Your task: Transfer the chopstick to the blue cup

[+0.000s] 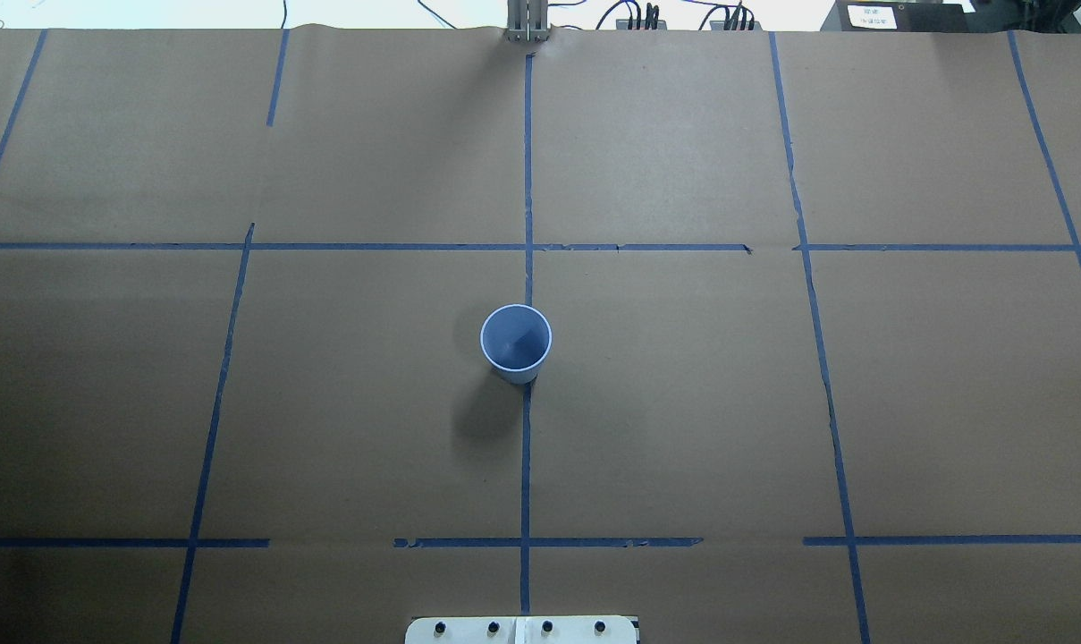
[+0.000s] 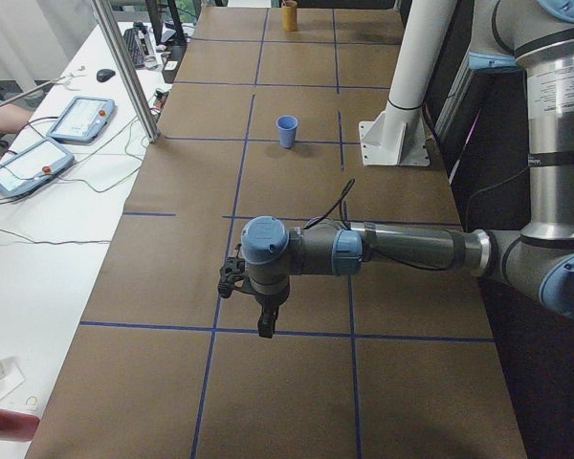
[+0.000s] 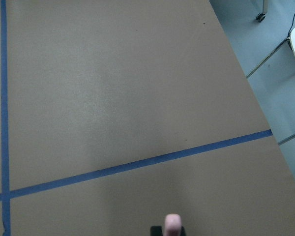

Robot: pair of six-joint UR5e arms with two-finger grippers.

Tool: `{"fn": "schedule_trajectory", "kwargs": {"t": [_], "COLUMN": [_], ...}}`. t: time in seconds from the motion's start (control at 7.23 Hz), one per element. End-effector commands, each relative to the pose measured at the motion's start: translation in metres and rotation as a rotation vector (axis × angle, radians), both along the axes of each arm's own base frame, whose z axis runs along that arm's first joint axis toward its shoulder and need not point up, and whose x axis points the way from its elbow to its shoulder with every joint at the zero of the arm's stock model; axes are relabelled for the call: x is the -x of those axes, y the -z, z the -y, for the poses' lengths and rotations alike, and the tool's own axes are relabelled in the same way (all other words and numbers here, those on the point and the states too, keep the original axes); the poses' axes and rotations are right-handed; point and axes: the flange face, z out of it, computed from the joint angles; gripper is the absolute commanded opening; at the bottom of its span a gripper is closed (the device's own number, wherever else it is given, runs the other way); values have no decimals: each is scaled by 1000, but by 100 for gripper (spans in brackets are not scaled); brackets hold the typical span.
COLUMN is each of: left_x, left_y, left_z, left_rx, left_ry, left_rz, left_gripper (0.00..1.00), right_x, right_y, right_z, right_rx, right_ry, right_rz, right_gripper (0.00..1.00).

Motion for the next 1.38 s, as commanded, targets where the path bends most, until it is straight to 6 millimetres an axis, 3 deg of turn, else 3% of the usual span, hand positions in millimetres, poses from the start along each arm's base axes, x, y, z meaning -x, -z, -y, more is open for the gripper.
{"fn": "schedule_trajectory", "kwargs": {"t": [0.0, 0.14, 0.42, 0.83, 1.25], "left_x": [0, 0, 0, 0, 0], "left_y": [0, 1, 0, 0, 0], "left_z": [0, 1, 1, 0, 0], "left_rx": [2, 2, 3, 5, 5], "left_ry": [2, 3, 3, 3, 3], "left_rz": [0, 0, 0, 0, -2], "left_gripper": [100, 100, 100, 100, 100], "right_x": [-3, -21, -53, -64, -113], "right_y": [14, 32, 50, 58, 111], "right_z": [1, 0, -11, -20, -35], "right_rx": [-52, -86, -127, -161, -127], "right_ry": [1, -33, -65, 18, 142], "right_rz": [-1, 5, 89, 143, 61], "right_gripper": [0, 0, 0, 0, 0]}}
